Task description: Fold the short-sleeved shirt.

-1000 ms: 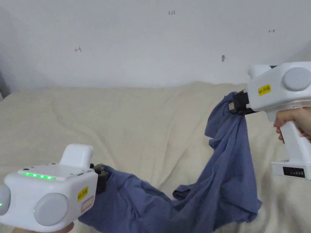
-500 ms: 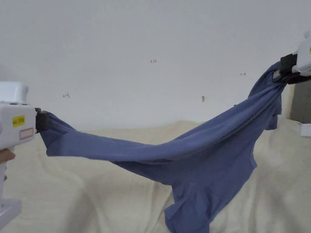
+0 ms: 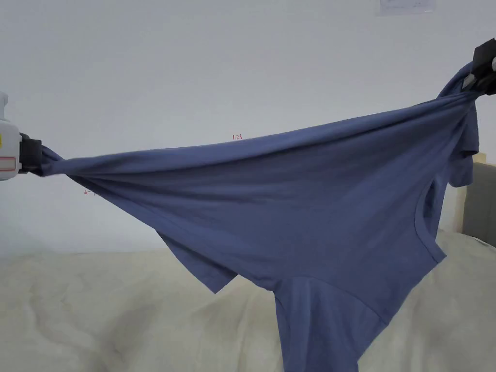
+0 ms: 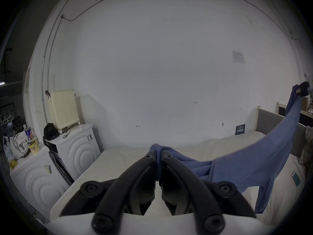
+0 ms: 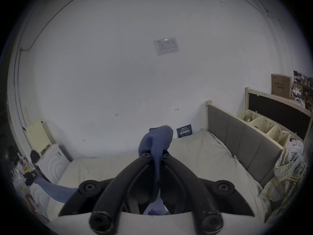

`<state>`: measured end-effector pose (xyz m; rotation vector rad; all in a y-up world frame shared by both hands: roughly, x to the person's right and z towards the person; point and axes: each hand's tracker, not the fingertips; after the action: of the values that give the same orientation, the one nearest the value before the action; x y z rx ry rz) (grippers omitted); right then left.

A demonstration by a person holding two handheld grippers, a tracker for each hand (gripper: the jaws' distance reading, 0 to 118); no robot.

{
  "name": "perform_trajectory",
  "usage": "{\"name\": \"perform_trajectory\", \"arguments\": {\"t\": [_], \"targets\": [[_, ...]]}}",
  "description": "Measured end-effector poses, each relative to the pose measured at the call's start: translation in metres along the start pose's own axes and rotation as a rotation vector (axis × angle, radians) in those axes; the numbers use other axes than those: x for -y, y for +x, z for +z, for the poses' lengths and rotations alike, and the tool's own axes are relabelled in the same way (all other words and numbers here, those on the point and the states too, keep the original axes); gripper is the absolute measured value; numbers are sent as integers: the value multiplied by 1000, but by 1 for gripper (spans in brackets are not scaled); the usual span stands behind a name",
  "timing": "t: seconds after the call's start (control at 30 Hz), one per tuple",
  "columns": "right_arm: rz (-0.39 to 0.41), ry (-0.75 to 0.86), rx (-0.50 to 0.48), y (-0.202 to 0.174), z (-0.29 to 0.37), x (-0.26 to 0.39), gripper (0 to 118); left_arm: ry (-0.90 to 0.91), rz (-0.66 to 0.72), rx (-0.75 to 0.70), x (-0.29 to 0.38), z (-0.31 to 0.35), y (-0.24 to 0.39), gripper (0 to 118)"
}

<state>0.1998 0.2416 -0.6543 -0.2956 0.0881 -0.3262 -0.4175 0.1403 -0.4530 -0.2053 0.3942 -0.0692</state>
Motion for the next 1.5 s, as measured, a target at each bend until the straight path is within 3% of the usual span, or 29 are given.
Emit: {"name": "perform_trajectory", "arguments": {"t": [0.07, 0.1, 0.2, 0.33, 0.37, 0.5, 0.67, 0.83, 0.97, 1.1, 1.27, 1.37, 1.5], "targets": [[-2, 9, 7, -8, -8, -12, 3, 10, 2, 6, -15, -15, 0, 4], [83, -1, -32, -15, -8, -11, 3, 23, 10, 3, -20, -19, 1, 4], [134, 28, -49, -25, -12, -17, 3, 122, 24, -33, -34, -27, 0, 4], [135, 18, -75, -19, -18, -9, 3, 103, 35, -36, -29, -37, -7, 4], [84, 41, -70, -15, -22, -5, 3, 101, 27, -38, -22, -36, -6, 4], [153, -24, -75, -5, -34, 30, 3, 78, 30, -41, 1, -33, -5, 4], [172, -122, -57, 14, -52, 83, 3, 25, 13, -74, 34, -30, 4, 4], [196, -200, -57, 32, -33, 176, 3, -72, -1, -83, 93, -25, 14, 4], [135, -284, -82, 70, -29, 241, 3, -180, -14, -76, 148, -7, 14, 4], [198, -398, -66, 105, 2, 313, 3, -219, -21, -74, 206, 36, 13, 4], [100, -488, -60, 151, 57, 397, 3, -352, 32, -67, 279, 81, 2, 4], [103, -567, -21, 170, 77, 447, 3, -454, 32, -51, 329, 99, -2, 4], [76, -602, -42, 173, 108, 498, 3, -565, 62, -75, 382, 120, -6, 4]]}}
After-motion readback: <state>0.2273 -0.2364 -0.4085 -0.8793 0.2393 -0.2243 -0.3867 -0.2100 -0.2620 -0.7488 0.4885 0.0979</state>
